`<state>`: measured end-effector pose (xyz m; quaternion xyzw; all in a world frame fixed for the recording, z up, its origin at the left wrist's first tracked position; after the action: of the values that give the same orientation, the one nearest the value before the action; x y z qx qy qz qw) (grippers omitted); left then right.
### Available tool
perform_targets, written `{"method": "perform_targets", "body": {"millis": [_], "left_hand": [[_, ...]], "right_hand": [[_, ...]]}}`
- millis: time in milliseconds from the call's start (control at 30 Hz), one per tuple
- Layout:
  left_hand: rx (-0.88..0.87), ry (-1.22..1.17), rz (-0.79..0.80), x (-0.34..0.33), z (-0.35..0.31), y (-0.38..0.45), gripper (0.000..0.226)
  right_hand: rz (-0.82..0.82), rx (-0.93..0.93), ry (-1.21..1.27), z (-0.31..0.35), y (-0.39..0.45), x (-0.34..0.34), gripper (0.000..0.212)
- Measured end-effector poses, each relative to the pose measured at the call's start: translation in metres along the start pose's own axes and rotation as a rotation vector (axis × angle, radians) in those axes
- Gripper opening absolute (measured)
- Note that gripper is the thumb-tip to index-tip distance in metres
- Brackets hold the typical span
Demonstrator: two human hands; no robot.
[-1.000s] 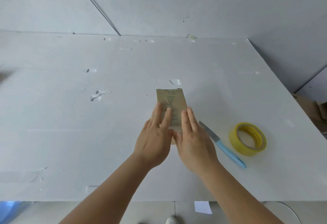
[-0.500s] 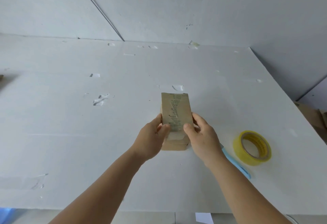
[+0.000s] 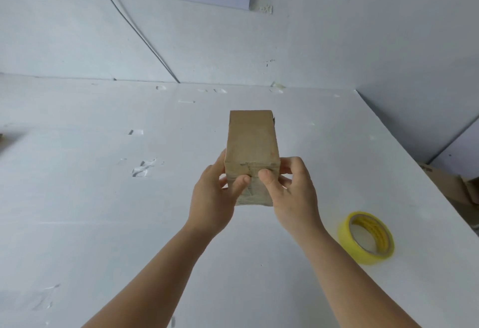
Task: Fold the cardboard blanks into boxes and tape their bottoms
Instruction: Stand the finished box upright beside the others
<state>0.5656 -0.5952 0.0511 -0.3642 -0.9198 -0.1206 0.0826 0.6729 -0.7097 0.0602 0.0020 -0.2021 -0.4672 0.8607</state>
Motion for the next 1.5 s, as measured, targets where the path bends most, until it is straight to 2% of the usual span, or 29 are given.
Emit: {"method": "perform_targets", "body": {"millis": [67,133,233,400,500,600,700,833,1000,1367,1500], "left_hand": [[-0.020,0.037,0.002,0.005,0.004,0.002,0.046],[-0.064,0.080,0.042,0.007,0.002,0.002,0.059],[-0.066,0.033,0.148,0.000,-0.004,0.002,0.062],[-0.029,-0.002,0.069,-0.003,-0.001,0.011,0.060],[-0.024,0.089,0.110,-0.008,0.003,0.021,0.058],[-0.020,0.240,0.136,-0.020,0.004,0.034,0.059],[-0.030,0.330,0.096,-0.041,-0.007,0.050,0.051],[-0.006,0.363,0.132,-0.083,-0.014,0.081,0.035],[0.003,0.354,0.129,-0.138,-0.011,0.125,0.046],[0.111,0.432,0.117,-0.224,0.045,0.218,0.046],[0.149,0.450,0.147,-0.247,0.071,0.236,0.032]], "right_hand": [[0.036,-0.031,0.064,-0.001,-0.004,-0.002,0.028],[0.045,-0.107,0.150,-0.003,-0.006,-0.003,0.039],[0.016,-0.162,0.147,-0.003,-0.004,-0.002,0.049],[0.042,-0.132,0.144,-0.013,0.002,-0.002,0.032],[0.033,-0.120,0.097,-0.024,0.008,0.004,0.018],[-0.011,-0.120,0.050,-0.037,0.018,0.017,0.016],[-0.098,-0.121,0.008,-0.050,0.033,0.034,0.023],[-0.176,-0.144,-0.085,-0.069,0.062,0.063,0.023],[-0.243,-0.140,-0.197,-0.095,0.109,0.095,0.015],[-0.237,-0.127,-0.337,-0.174,0.211,0.117,0.022],[-0.215,-0.138,-0.390,-0.205,0.235,0.115,0.022]]}}
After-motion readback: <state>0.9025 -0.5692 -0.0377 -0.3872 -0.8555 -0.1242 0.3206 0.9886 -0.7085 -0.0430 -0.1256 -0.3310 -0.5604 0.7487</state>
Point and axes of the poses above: each hand's wrist, its own y-axis towards the middle knuckle, its own x-axis out of the back of the hand, z = x × y, the point moved 5 cm from there along y, towards the middle knuckle
